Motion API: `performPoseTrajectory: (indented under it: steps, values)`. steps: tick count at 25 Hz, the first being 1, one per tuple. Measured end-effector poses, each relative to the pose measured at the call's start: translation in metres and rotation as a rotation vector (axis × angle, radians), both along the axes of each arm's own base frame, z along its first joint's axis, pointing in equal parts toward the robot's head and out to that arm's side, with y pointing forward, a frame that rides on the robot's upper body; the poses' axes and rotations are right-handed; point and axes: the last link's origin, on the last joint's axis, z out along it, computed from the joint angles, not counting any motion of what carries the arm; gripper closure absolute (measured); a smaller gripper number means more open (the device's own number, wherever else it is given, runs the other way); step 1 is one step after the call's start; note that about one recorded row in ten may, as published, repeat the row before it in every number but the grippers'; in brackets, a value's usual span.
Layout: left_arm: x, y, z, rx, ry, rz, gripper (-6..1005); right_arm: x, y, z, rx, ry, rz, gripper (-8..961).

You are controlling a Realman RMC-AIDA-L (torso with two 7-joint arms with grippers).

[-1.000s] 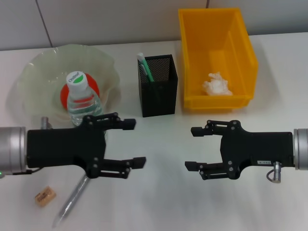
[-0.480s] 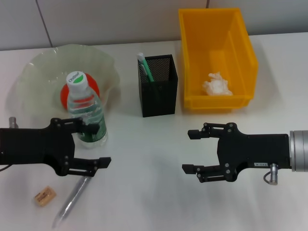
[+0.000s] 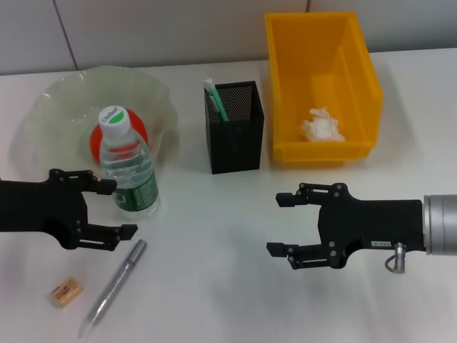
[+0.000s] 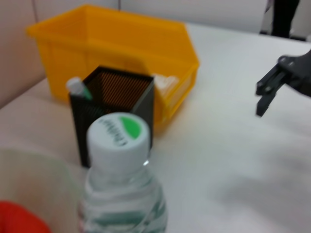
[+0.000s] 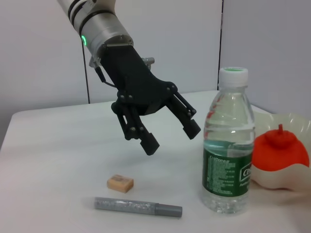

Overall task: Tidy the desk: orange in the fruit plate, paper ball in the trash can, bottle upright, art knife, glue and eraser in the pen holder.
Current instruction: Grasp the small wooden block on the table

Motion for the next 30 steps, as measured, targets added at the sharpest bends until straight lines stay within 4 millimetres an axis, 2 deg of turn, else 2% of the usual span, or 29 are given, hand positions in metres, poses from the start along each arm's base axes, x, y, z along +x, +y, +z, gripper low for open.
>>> performPoseTrajectory:
  steps: [9, 20, 30]
  values:
    - [0.008, 0.004, 0.004, -0.009, 0.155, 0.085, 137, 0.004, 0.008, -0.003, 0.031, -0.023, -0.007, 168]
    - [0.027, -0.004, 0.010, -0.017, 0.271, 0.142, 137, 0.011, 0.011, -0.009, 0.061, 0.006, -0.034, 168]
    - [0.021, -0.009, 0.001, -0.045, 0.392, 0.213, 137, 0.009, 0.012, -0.010, 0.061, 0.008, -0.031, 169]
